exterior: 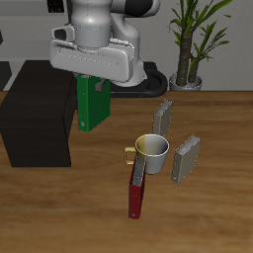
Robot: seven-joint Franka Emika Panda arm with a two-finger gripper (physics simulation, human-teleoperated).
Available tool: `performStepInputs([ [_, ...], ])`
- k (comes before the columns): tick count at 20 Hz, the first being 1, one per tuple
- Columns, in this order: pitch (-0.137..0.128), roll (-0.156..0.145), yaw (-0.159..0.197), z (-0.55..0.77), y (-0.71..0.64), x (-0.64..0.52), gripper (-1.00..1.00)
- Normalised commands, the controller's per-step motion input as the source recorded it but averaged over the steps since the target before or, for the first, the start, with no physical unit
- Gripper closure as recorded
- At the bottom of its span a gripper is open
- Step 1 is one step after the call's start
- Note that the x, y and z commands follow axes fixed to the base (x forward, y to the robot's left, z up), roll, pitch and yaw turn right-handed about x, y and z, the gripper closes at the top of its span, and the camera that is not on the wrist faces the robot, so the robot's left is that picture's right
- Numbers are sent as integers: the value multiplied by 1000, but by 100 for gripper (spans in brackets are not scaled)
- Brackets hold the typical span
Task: Place the green book in the top region of the shelf
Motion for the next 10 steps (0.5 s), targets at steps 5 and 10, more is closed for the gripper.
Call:
performStepInputs([
  [5, -15, 0, -41, 164, 127, -221, 100],
  [10, -24, -24, -2, 162, 19, -353, 100],
])
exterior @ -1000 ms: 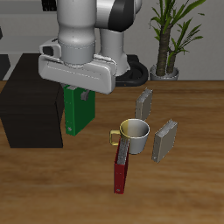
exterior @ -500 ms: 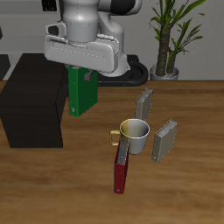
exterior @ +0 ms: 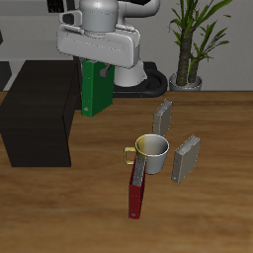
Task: Place the green book in the top region of the shelf
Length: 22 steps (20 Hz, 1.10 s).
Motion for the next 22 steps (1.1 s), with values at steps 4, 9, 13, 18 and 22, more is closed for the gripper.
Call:
performStepInputs([
  [4, -42, -3, 81, 108, -58, -122, 100],
  [9, -21, -16, 47, 135, 11, -453, 100],
  [13, -32, 11, 45, 167, -10, -387, 100],
  [18, -12, 32, 33, 109, 74, -393, 100],
  [22, 18, 11, 94, -16, 84, -317, 100],
])
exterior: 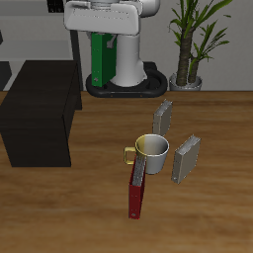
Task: Place the green book in the top region of the shelf
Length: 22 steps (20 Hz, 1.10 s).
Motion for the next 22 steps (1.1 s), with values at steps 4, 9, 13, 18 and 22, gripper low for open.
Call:
performStepInputs([
  [4, -72, 13, 26, 123, 26, -367, 100],
  [9, -38, -34, 40, -97, 182, -355, 100],
  [13, -3, 20, 15, -222, 277, -314, 100],
  [18, -13, 3, 1, -114, 173, -313, 100],
  [22, -28, -23, 48, 0, 76, -293, 100],
])
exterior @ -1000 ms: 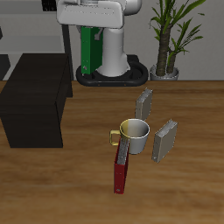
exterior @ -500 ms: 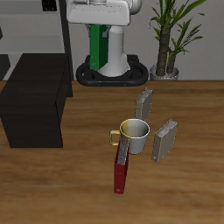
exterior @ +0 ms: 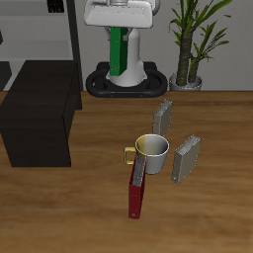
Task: Place the green book in the top region of the shelf
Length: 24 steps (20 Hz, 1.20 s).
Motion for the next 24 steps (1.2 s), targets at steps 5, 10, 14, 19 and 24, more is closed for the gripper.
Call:
performStepInputs([
  [5, -20, 36, 54, -34, 59, -320, 100],
  [10, 27, 31, 26, -124, 20, -211, 100],
  [14, 31, -16, 60, -179, -22, -152, 100],
  [19, 8, 8, 26, -91, -12, -159, 100],
  [24, 9, 15, 109, -185, 156, -247, 100],
])
